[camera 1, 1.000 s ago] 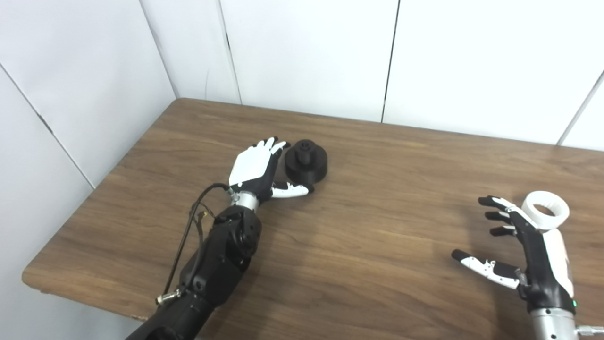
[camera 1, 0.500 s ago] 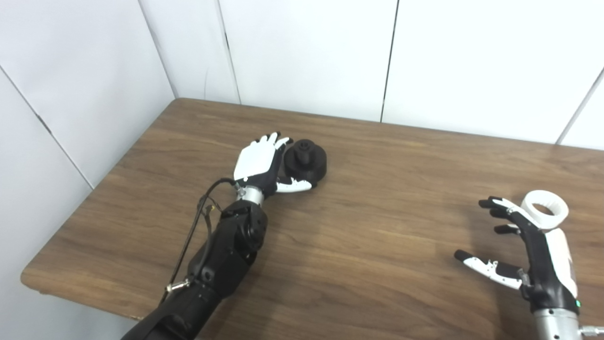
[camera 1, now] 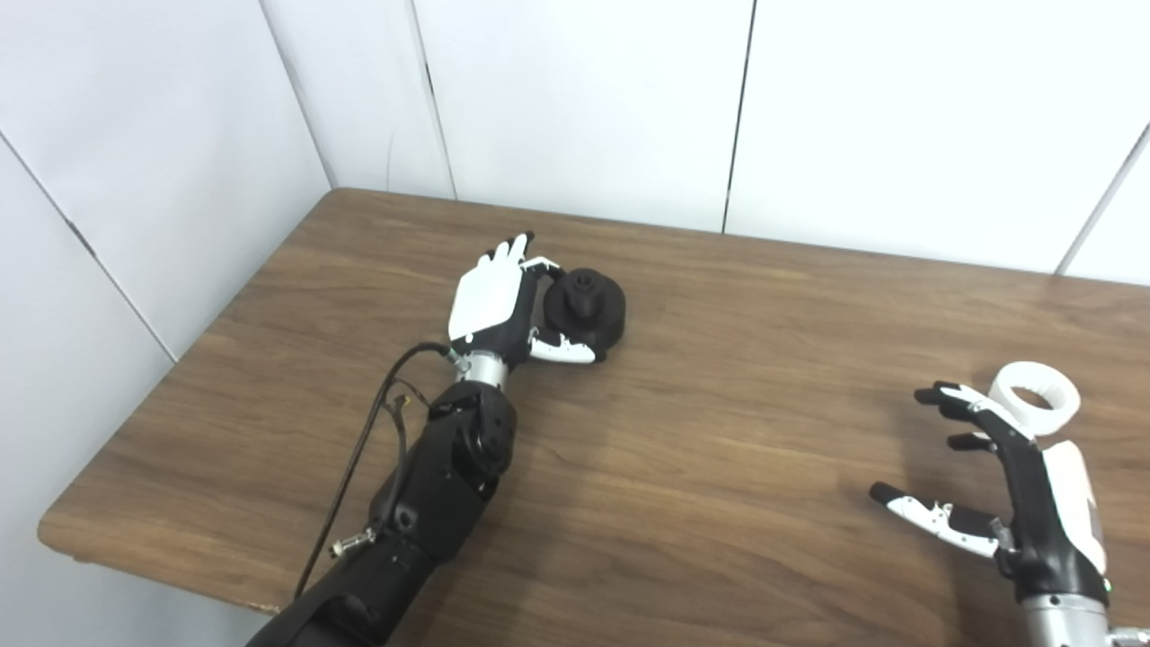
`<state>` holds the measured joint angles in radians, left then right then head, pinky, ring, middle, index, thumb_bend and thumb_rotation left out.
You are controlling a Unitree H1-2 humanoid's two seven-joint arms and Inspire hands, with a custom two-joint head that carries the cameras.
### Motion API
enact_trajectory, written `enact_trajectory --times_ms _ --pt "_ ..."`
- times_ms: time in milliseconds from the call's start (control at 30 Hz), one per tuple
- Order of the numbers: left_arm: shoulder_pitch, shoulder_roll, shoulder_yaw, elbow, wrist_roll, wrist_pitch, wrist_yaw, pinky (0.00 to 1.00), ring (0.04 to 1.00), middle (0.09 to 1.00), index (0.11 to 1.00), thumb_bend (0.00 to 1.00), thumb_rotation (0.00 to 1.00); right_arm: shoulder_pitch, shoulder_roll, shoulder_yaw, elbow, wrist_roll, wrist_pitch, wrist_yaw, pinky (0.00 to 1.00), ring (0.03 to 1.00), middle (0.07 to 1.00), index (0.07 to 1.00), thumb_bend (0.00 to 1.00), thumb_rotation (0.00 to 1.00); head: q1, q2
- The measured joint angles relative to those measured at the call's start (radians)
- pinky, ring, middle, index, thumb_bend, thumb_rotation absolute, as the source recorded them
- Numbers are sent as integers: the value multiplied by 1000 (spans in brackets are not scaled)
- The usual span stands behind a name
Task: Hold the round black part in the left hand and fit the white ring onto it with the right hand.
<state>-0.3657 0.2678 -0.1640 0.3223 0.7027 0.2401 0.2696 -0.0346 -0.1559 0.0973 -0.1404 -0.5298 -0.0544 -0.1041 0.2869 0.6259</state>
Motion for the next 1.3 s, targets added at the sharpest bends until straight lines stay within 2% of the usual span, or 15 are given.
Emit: enact_trajectory --times_ms 233,433,667,800,1033,1300 --pt "0 0 0 -1 -6 -11 2 1000 1000 1000 561 861 258 -1 -2 -1 -3 1 1 2 648 772 815 710 750 58 -17 8" --pt "11 1 -12 -30 -9 -11 -25 1000 1000 1000 573 901 287 -2 -2 -1 -26 0 4 5 634 762 812 707 751 54 -43 12" --pt "56 -10 -96 -112 -12 -56 -80 998 1000 1000 599 931 285 -5 -2 2 -32 -6 6 12 650 776 817 704 746 64 -45 20" --pt "83 -42 -146 -160 -11 -61 -97 1000 1000 1000 601 921 293 -6 -2 0 -34 -6 6 13 635 764 811 703 749 64 -44 21" --pt "110 -62 -231 -226 -4 -91 -164 987 1000 1000 606 924 330 -7 3 -1 -49 -11 8 13 620 752 809 709 748 54 -110 40" --pt "158 -73 -293 -305 21 -98 -207 1000 1000 1000 605 938 347 -7 26 -1 -66 -34 34 12 609 748 819 727 726 101 -170 58"
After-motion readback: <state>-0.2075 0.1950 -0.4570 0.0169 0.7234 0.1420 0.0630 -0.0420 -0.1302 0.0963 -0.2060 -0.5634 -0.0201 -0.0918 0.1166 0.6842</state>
